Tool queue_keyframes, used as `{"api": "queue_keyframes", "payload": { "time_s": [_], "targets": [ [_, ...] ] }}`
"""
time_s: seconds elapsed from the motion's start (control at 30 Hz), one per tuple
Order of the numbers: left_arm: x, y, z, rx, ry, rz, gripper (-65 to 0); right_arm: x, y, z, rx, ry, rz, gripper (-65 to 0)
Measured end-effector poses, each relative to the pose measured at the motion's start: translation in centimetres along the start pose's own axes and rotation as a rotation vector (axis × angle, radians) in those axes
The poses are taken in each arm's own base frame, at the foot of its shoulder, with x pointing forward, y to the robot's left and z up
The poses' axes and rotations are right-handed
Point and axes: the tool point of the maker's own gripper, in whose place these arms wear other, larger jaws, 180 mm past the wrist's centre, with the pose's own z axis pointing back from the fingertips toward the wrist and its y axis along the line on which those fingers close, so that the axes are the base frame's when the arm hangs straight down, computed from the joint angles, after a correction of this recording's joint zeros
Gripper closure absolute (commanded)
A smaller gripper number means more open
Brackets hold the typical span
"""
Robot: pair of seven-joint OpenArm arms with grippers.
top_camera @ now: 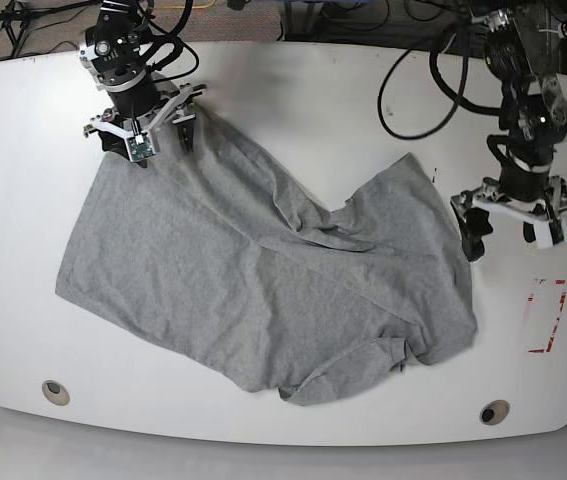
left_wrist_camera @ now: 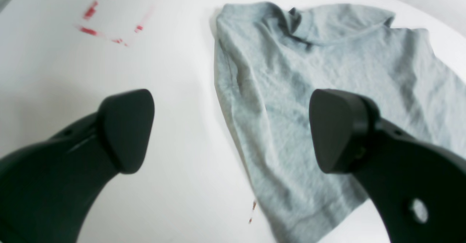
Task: Fold the T-shirt properly
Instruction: 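Reach the left gripper to the shirt's sleeve corner and grasp it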
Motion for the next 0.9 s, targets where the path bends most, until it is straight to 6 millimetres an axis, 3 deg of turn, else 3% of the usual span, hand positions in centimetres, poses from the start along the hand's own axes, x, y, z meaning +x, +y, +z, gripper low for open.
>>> {"api": "queue_keyframes", "payload": {
  "time_s": [0.3, 0.53, 0.8, 0.9],
  "targets": [
    [0.4, 1.1, -5.5, 0.005, 0.103, 0.077, -65.0, -0.1, 0.0, 0.0, 0.000, 0.003, 0.000, -41.5],
    [-2.5, 2.3, -8.8, 0.031, 0.232, 0.111, -65.0, -0.1, 0.1, 0.0, 0.002, 0.002, -0.002, -41.5],
    [-4.4, 0.6, -11.4, -0.011, 0.251, 0.055, -65.0, -0.1, 0.1, 0.0, 0.002, 0.003, -0.003, -41.5],
    [-6.2, 0.5, -11.8, -0.010, 0.298, 0.062, -65.0, -0.1, 0.1, 0.0, 0.002, 0.003, -0.003, -41.5]
  ]
}}
